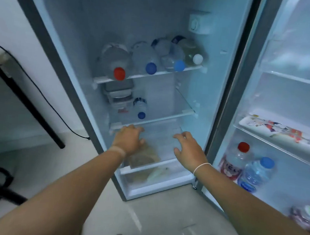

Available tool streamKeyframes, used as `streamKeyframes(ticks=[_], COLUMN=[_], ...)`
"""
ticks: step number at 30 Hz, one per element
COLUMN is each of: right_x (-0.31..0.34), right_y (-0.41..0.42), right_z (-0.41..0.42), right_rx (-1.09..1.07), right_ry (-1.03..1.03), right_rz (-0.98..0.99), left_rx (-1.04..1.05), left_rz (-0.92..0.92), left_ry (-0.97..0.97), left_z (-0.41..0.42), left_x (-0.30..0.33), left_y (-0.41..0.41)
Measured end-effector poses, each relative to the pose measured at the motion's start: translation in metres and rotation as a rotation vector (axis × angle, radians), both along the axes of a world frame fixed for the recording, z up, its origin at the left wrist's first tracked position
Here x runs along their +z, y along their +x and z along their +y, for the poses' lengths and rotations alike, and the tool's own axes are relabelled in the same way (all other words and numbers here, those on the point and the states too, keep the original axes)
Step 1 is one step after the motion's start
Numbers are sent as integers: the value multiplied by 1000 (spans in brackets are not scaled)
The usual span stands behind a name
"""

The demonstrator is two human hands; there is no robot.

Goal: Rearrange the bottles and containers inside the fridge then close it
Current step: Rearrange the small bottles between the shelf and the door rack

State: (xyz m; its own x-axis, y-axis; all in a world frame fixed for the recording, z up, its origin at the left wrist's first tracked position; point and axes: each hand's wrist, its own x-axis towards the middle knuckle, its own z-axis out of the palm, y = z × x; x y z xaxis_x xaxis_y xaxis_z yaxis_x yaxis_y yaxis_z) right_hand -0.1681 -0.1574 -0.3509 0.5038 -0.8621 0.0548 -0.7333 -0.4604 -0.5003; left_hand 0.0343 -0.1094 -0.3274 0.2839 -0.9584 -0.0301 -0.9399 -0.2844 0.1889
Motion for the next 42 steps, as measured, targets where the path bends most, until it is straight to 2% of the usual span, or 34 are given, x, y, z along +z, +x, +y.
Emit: streamKeyframes(ticks=[3, 7, 12, 16, 20, 24, 29, 36, 42], right_x=[1, 1, 2, 2, -7, -20, -30, -37, -29], right_y=[44, 89, 132, 153, 173, 189, 199, 190, 149], right_z=[4, 2, -18, -44, -64, -79, -89, -86, -66], right_rx=[39, 81, 64, 31, 9, 11, -4, -142, -275], right_ry=[46, 70, 70, 66, 107, 157, 110, -29, 119], right_rz=[-41, -58, -50, -22, 21, 68, 91, -163, -534], left_rx=[-67, -272, -500, -606, -690, -723, -746, -706, -621], left_rz=[-271, -671, -941, -1009, -1112, -1220, -1245, -1216, -1149], left_ry=[8, -6, -27, -113, -108, -156, -192, -146, -105], left_z=[21, 40, 49, 40, 33, 27, 21, 20, 28], left_x=[24, 55, 82, 92, 91, 78, 74, 75, 78], left_y=[31, 64, 96, 108, 124, 138, 143, 137, 126])
